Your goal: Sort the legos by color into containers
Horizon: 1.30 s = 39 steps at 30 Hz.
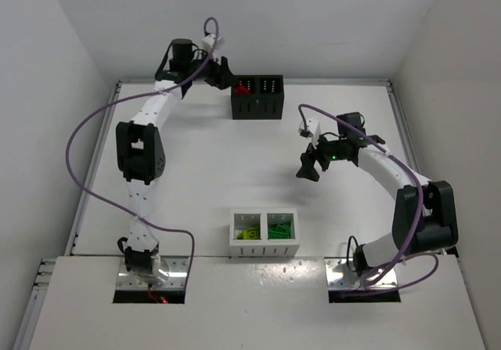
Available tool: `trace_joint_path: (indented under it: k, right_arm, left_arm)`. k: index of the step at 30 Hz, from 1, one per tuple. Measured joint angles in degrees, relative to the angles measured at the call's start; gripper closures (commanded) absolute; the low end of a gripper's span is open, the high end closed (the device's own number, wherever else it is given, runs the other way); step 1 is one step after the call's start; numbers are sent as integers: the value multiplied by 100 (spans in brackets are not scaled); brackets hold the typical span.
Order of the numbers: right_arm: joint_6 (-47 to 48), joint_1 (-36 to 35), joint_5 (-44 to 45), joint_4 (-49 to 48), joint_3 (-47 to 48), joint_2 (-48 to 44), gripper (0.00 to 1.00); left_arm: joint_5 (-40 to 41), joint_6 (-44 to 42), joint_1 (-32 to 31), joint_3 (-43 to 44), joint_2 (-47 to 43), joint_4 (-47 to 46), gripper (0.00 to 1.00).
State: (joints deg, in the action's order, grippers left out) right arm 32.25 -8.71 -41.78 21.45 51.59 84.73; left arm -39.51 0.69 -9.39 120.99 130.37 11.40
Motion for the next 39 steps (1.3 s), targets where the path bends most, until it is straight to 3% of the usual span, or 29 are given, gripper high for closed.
trace_joint_path:
  k: [2,4,6,11,12,17,22,26,32,39]
  right_arm:
    - [299,0,-184,570,356,199,22]
    - [772,0,-398,1241,955,586,36]
    - [1368,-20,-573,1971,1558,975,44]
    - [2756,-61,-815,3357,1895,1325,46]
    - [2957,-72,-817,3567,1893,1333,40]
    - [3993,-81,-822,4546,1862,1318,42]
    - [4743,-81,-796,4690,949,431,43]
    - [4975,-87,-837,4922,872,-70,46]
    - [5073,-90,-837,5069,787,-356,45]
    - [4889,-181,-837,5410,1056,-704,45]
  left_arm:
    - [-645,35,284,11,0,229,40]
    - [-1200,-63,579,22,0,649,45]
    - [-1495,-428,804,13,-15,1215,47]
    - [-1657,-1451,979,-887,-496,2415,50]
    - [-1668,-1714,946,-1001,-584,2660,50]
    - [-1676,-3412,807,-1097,-817,4306,49]
    - [-1419,-5073,693,-1740,-1403,5591,52]
    - [-1189,-5783,535,-2400,-2238,6063,53]
    - [-1121,-5860,236,-2896,-2942,6067,54]
    - [-907,-4376,310,-3829,-3429,4841,53]
